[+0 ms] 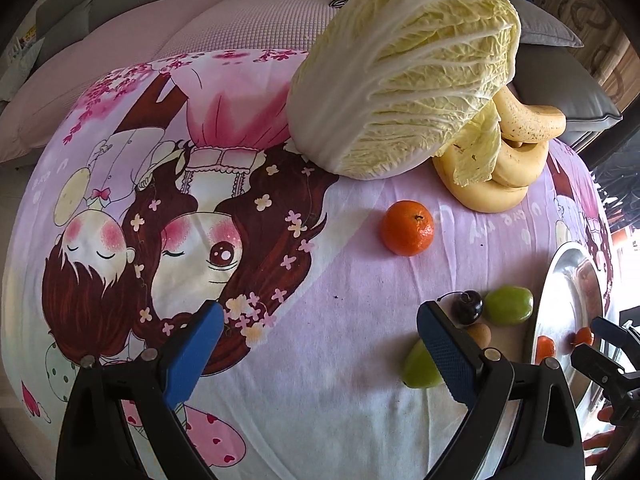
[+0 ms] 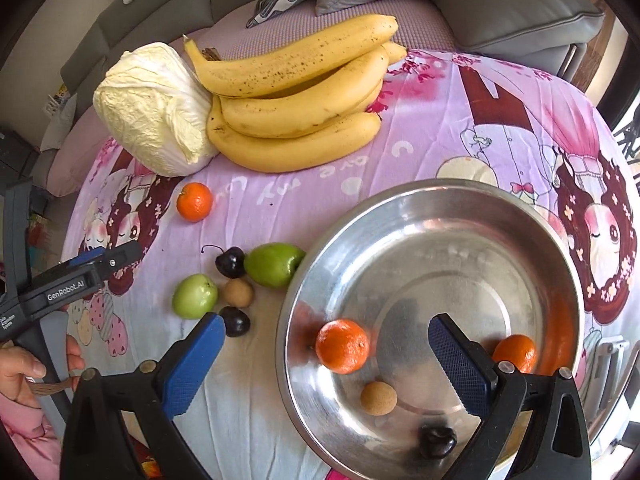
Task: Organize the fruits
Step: 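Move right tool to a green mango while left tool reaches the tangerine by the cabbage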
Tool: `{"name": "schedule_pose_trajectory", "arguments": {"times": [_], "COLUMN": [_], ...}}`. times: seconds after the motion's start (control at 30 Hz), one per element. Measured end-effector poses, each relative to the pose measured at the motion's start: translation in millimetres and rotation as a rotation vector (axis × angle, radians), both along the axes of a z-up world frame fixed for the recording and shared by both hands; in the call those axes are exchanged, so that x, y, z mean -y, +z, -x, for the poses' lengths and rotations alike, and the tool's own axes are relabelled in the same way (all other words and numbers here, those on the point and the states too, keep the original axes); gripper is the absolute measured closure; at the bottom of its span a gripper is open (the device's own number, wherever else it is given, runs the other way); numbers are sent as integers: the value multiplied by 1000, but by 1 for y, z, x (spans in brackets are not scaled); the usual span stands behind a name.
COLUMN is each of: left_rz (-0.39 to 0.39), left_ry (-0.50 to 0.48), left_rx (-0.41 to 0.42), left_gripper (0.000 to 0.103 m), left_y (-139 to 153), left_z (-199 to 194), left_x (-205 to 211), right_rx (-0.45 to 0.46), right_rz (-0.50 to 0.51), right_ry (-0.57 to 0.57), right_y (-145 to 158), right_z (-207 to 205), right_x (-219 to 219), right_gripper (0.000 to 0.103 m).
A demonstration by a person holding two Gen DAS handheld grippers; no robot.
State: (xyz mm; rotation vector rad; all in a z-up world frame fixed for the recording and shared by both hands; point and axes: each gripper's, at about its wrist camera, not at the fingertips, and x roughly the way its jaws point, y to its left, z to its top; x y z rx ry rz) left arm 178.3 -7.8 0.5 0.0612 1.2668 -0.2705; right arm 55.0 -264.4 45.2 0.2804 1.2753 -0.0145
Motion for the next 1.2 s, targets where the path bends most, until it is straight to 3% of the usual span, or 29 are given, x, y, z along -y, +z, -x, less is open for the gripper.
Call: {"name": "schedule_pose_trajectory", "arguments": {"times": [0.33,0.63,0.7,0.77,0.93,1.07,1.2], "left_rz": [18,38,61,79,75,73,84], "left_ry": [-86,-59,-42,-21,-10,-13,2], "left_rx": [-22,-121,-158,-195,-233,-255,-257], "left_gripper": [6,6,6,6,6,6,6], "left_y": [1,-13,-21,-27,-42,-50,-51], "left_z": [-26,-49,-54,-51,-52,-48,-49], "left_x": [19,22,19,18,20,27,26], "right_rx": [27,-81,-96,-110,-119,-145,-165], "right_rz": [-19,40,78,101,169,175,162], "right_ry": [65,208,253,295,395,450,495], "right_y": [10,-13,-20,-28,-40,-48,-57], "right_z": [-54,-84,-87,-88,-86,-86,-83], "right_x": [-18,-36,-42,-47,-61,-68,-74], "right_gripper": [0,0,3,13,21,34,41]}}
